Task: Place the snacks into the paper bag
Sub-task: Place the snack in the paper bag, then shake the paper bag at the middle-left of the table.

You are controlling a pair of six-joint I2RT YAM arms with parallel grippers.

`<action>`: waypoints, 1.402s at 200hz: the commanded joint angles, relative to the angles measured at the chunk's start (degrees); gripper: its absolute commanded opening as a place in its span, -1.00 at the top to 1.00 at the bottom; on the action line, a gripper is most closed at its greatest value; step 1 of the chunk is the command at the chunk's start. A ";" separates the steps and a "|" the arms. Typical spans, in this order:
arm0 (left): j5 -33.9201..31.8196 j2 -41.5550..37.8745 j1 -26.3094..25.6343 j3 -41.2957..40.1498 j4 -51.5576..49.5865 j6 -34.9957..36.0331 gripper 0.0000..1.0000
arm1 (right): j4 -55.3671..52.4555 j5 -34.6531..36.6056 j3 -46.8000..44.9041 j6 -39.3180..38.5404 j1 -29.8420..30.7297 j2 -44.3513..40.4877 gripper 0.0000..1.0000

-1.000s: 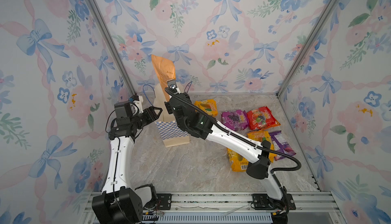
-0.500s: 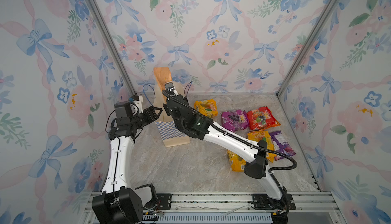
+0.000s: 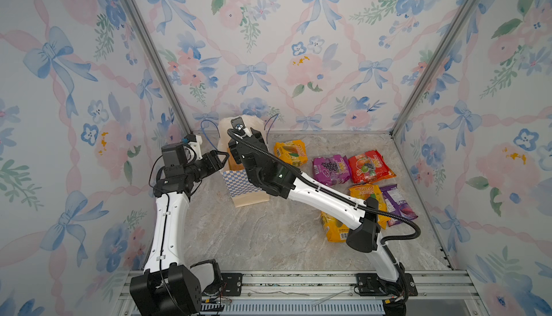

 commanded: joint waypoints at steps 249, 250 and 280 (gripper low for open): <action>0.89 3.20 -1.48 0.99 0.25 -0.87 1.00 | 11.96 3.22 -46.21 4.45 -3.02 -50.66 -0.29; 0.90 3.24 -1.51 1.03 0.24 -0.87 1.00 | 11.90 3.23 -46.23 4.55 -3.08 -50.72 -0.29; 1.67 3.72 -2.89 1.44 0.38 -0.85 1.00 | 6.69 3.15 -47.00 8.58 -5.98 -52.52 -0.31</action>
